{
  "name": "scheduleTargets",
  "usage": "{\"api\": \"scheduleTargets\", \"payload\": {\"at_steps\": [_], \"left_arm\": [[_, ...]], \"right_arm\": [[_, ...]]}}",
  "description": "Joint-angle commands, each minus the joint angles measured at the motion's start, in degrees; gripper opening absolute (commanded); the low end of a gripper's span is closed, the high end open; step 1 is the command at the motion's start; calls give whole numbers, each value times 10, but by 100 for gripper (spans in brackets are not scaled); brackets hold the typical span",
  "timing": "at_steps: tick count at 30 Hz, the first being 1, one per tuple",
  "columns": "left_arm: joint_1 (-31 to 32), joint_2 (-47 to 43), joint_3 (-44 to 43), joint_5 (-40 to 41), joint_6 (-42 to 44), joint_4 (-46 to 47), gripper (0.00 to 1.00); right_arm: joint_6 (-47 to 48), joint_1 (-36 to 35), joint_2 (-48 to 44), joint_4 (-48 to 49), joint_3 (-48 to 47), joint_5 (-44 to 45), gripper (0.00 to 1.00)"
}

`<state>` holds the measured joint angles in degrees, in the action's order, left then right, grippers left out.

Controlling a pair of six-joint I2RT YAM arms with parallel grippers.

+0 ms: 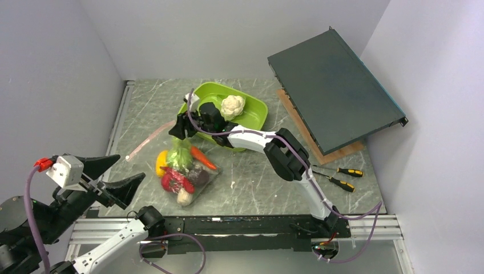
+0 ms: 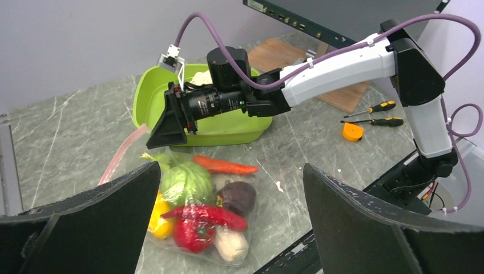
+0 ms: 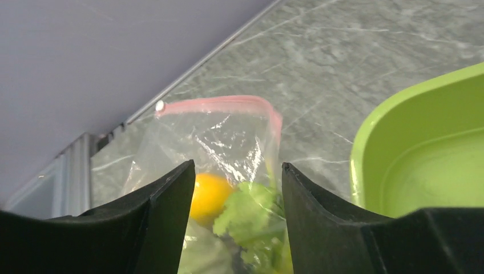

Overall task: Place the food in the zip-top bag and seal the zipper
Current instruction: Place the zipper food storage bag at the center of the board, then reset both arms

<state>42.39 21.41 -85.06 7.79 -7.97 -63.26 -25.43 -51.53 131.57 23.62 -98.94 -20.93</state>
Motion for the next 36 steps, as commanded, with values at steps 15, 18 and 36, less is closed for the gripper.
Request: {"api": "scheduleTargets", "payload": {"at_steps": [15, 18, 36], "left_arm": [[-2, -56, 31, 108, -54, 48, 100], [-2, -71, 29, 126, -52, 70, 100], [-2, -65, -6, 145, 37, 213, 100]], "right_arm": [[209, -15, -308, -418, -1, 235, 88], [226, -15, -420, -418, 69, 297, 99], [215, -19, -839, -317, 222, 628, 100]]}}
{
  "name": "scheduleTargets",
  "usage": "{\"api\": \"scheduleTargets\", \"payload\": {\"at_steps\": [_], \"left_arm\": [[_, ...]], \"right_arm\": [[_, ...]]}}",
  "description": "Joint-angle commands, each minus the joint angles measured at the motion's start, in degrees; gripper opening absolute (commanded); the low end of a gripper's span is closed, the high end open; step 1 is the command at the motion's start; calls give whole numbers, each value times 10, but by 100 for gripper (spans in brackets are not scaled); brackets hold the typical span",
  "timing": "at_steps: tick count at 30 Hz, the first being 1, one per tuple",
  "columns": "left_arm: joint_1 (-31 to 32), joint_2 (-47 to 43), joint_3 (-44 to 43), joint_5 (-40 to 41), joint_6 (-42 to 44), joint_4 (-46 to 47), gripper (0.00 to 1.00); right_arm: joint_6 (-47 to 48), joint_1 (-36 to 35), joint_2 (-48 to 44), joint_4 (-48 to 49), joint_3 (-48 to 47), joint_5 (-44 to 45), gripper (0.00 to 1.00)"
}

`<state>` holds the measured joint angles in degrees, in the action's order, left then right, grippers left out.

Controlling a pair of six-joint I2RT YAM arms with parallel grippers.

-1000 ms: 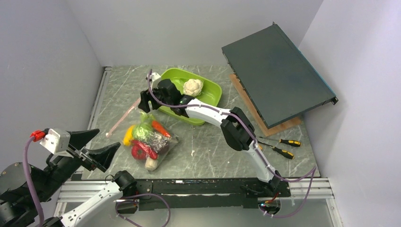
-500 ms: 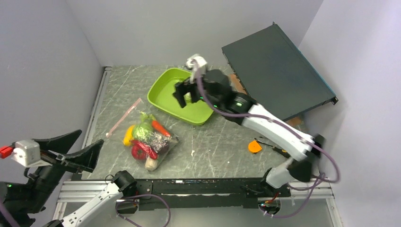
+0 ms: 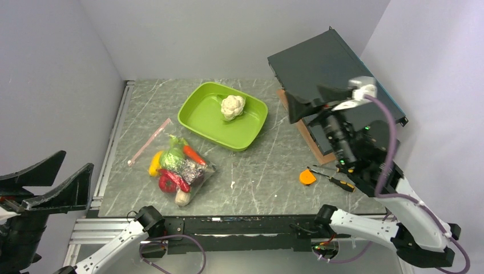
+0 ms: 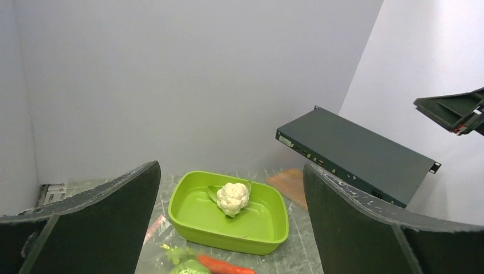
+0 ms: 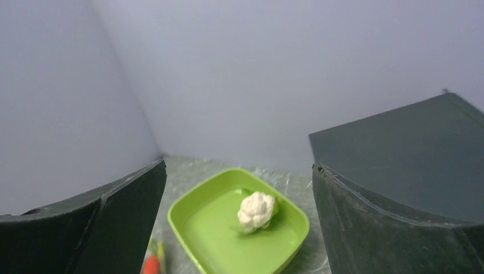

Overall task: Place the food in the zip-top bag and seal the zipper
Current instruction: Reset both arms

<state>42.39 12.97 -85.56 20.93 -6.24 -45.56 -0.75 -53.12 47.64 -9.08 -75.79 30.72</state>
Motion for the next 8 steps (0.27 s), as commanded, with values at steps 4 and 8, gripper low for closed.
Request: {"api": "scheduleTargets", "payload": {"at_steps": [4, 8], "left_arm": [[-2, 11, 32, 10, 8, 51, 100], [-2, 1, 69, -1, -10, 65, 100]], "right_arm": [[-79, -4, -4, -39, -26, 162, 100], [-106, -4, 4, -107, -57, 168, 100]]}}
